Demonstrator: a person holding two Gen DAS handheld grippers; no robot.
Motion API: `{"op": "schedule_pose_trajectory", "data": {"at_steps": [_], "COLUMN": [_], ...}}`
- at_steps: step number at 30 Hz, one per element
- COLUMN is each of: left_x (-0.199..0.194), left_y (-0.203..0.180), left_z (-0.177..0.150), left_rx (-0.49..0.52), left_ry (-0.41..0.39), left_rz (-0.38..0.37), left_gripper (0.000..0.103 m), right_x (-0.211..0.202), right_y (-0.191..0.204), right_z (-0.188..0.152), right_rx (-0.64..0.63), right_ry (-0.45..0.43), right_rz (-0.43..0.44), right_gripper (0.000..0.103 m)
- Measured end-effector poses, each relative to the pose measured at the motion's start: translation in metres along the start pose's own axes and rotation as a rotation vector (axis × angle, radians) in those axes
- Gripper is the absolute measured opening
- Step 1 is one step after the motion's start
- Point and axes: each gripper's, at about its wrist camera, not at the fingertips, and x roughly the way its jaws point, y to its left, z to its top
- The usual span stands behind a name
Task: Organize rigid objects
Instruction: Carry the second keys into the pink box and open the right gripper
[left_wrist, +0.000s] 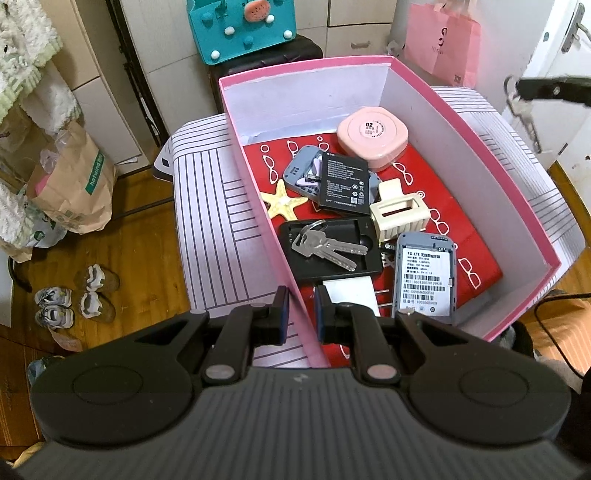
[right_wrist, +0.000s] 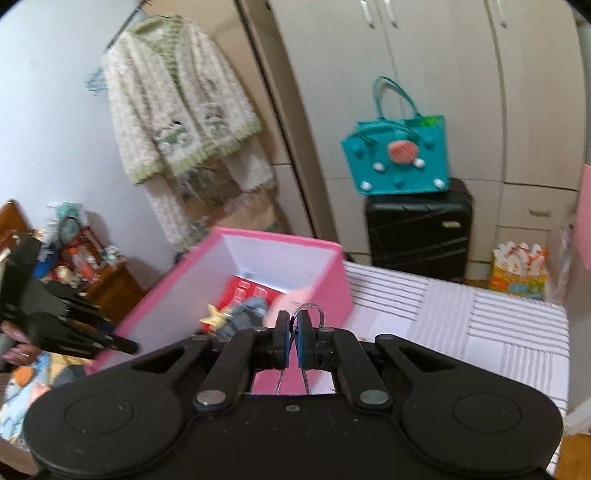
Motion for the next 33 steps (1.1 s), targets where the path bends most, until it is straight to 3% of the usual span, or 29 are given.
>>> {"op": "schedule_pose_trajectory", "data": {"at_steps": [11,22,28,33], "left_x": [0.002,0.002,0.001,0.000], "left_y": [-0.001,-0.002,0.001,0.003], "left_z": [0.003,0.001,-0.001,-0.002], "left_rx": [0.013,0.024,0.014,-0.001], "left_ry": [0.010,-0.007,-0.016,-0.022], "left_rz": [0.006,0.007,-0.008,-0.020], "left_gripper": [0.013,0.013,0.014,0.014], "right_x": [0.041,0.124,0.158,0.150], "right_y": [0.065,0.093,0.098,0.095], "right_z": [0.018,0.013,-0.003,-0.001], "right_rx": [-0.099,-0.040,-0.050,-0.083], "right_ry": [0.084,0.272,0.349,0.312], "right_rz": [0.166,0.304,0.272,0.206], "right_gripper": [0.006,0.006,0.006,0.012]}}
